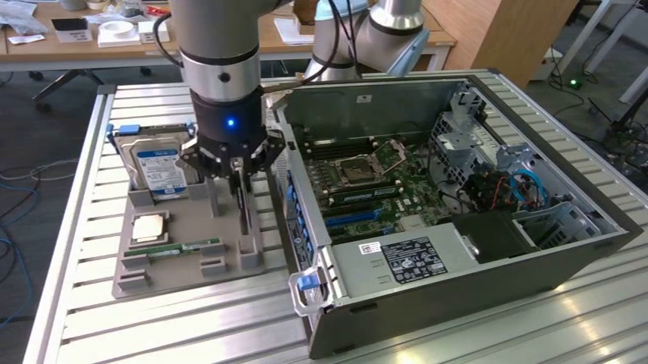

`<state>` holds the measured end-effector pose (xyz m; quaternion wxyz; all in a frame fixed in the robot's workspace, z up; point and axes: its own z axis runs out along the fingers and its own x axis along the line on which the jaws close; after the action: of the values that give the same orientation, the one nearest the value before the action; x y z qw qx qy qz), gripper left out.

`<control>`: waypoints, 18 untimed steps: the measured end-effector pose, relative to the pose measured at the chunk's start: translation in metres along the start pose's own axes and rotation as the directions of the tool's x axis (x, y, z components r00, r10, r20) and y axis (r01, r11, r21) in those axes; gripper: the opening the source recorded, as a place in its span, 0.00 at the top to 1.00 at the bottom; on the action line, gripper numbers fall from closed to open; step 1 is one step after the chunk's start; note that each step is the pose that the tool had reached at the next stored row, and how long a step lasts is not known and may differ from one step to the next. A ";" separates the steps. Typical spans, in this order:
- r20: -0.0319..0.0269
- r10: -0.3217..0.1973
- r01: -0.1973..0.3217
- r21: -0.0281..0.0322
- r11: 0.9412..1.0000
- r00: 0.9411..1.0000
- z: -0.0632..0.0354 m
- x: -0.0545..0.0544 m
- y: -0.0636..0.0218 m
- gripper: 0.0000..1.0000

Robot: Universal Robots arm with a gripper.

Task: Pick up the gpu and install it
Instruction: 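Pick up the gpu and move the gpu toward the slot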

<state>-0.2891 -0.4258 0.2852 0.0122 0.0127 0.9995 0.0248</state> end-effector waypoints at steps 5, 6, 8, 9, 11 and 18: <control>0.000 0.000 0.000 0.000 1.000 1.000 -0.0190 0.000 0.0010 0.74; 0.000 0.000 0.000 0.000 1.000 1.000 -0.0229 -0.001 0.0012 0.74; 0.001 0.000 0.000 0.000 1.000 1.000 -0.0309 -0.001 0.0016 0.74; 0.001 0.000 0.000 0.000 1.000 1.000 -0.0348 -0.001 0.0018 0.74; 0.001 0.000 0.000 0.000 1.000 1.000 -0.0424 -0.001 0.0021 0.74; 0.002 0.001 -0.001 0.000 1.000 1.000 -0.0698 -0.002 0.0035 0.74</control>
<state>-0.2890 -0.4258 0.3551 0.0131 0.0134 0.9995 0.0248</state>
